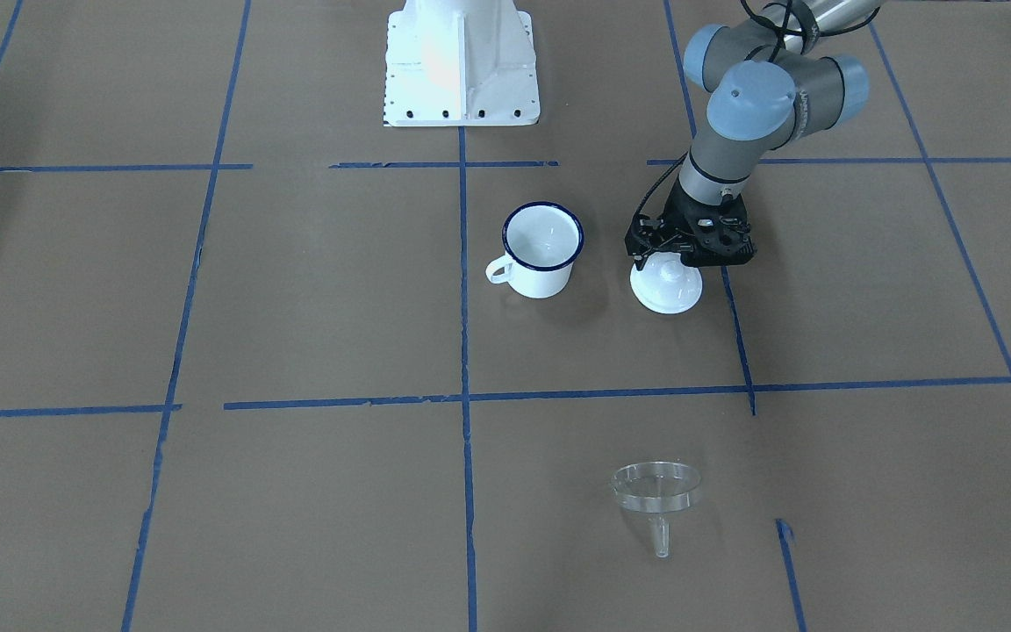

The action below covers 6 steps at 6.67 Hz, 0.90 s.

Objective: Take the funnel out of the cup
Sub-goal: 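Lower the left gripper onto the white lid's knob and grasp it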

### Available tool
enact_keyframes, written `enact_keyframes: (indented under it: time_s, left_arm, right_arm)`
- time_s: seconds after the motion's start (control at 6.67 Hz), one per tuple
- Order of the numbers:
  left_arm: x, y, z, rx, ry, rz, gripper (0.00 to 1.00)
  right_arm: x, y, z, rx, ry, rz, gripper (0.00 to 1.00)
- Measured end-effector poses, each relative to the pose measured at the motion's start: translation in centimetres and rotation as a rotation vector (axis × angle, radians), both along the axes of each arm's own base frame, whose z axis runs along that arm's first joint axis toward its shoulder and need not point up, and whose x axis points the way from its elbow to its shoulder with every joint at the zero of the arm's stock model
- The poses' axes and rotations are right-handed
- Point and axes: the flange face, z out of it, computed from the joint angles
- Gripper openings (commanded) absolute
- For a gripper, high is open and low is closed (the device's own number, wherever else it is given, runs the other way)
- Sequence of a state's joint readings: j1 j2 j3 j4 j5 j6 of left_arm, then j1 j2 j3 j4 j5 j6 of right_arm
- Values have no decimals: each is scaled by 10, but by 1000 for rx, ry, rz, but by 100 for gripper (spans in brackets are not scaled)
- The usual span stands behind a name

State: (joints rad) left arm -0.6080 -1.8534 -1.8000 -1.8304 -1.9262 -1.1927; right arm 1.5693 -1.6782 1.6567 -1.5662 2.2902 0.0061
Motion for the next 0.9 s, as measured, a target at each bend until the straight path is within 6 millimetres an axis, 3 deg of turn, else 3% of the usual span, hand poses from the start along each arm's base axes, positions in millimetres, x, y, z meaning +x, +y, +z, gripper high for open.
enact_keyframes:
  time_s: [0.9]
  left_arm:
    - [-17,-20,0,2,-4,-46,82]
  right_arm:
    - [0,0,0,0,0,0,100]
